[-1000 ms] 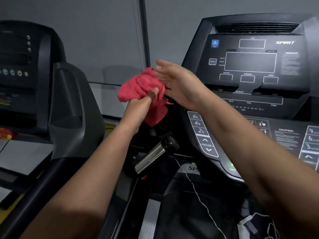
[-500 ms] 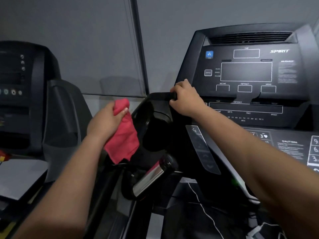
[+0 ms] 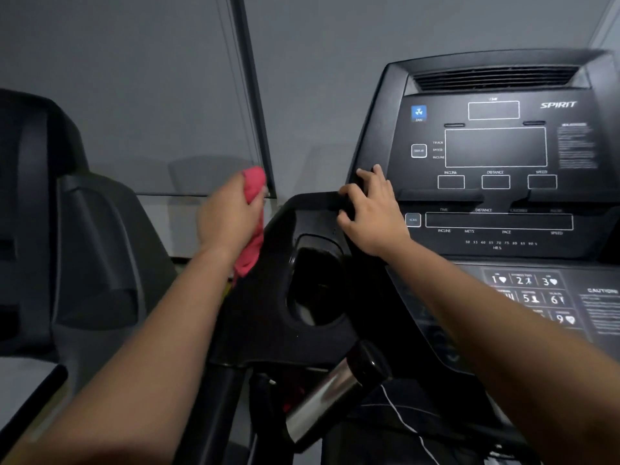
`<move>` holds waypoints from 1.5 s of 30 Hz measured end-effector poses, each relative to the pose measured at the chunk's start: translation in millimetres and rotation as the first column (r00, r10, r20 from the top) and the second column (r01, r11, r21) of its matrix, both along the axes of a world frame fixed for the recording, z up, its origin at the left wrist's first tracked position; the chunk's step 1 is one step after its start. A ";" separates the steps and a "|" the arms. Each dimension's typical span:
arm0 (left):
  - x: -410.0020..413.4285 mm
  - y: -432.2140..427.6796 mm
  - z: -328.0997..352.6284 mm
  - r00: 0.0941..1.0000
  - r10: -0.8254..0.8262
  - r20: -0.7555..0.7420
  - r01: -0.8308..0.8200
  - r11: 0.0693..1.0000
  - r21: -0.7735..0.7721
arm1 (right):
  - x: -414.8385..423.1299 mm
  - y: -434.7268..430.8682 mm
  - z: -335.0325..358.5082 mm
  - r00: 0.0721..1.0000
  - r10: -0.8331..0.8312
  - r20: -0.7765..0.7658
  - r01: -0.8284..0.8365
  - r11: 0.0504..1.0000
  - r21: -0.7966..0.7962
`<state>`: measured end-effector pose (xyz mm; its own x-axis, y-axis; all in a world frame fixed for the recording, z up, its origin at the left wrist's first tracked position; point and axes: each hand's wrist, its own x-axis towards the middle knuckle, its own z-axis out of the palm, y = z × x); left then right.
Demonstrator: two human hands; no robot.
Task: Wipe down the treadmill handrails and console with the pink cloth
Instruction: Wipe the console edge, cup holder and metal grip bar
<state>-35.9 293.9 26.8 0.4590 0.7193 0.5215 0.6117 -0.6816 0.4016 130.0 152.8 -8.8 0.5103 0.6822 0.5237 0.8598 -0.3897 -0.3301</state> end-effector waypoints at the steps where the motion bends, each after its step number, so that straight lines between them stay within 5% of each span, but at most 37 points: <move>1: 11.0 2.8 -15.7 0.994 -0.093 -0.063 0.086 0.992 -0.096 | 1.0 0.7 -1.1 1.000 -0.002 0.003 0.002 1.000 0.012; 4: 32.0 4.8 -63.6 0.943 -0.313 -0.113 0.267 0.915 -0.304 | 2.7 3.0 -3.4 1.000 -0.014 0.011 0.014 0.999 0.049; 8: 35.9 2.0 -92.7 0.979 -0.199 0.033 0.202 0.966 -0.159 | 3.6 5.8 -4.6 0.999 -0.032 0.013 0.031 0.998 0.048; 15: 41.6 11.3 -106.6 0.991 -0.112 -0.073 0.113 0.993 0.016 | 3.7 7.5 -5.4 0.999 -0.052 0.011 0.052 0.998 0.031; 25: 65.9 12.5 -74.8 0.950 -0.302 -0.083 0.306 0.951 0.035 | 4.2 6.6 -6.5 0.998 -0.040 0.038 0.039 0.999 0.022; 32: 70.1 11.5 -71.2 0.864 -0.455 -0.216 0.496 0.846 0.198 | 6.4 5.4 -5.8 1.000 -0.009 0.005 0.008 0.999 0.035; 40: 62.2 23.4 -93.7 0.631 -0.588 -0.506 0.761 0.595 0.258 | 5.5 5.8 -6.9 1.000 -0.027 0.013 0.026 0.999 0.035; 45: 77.4 20.0 -72.0 0.803 -0.498 -0.328 0.573 0.795 0.196 | 4.8 6.1 -6.6 0.999 -0.031 -0.006 0.032 0.999 0.026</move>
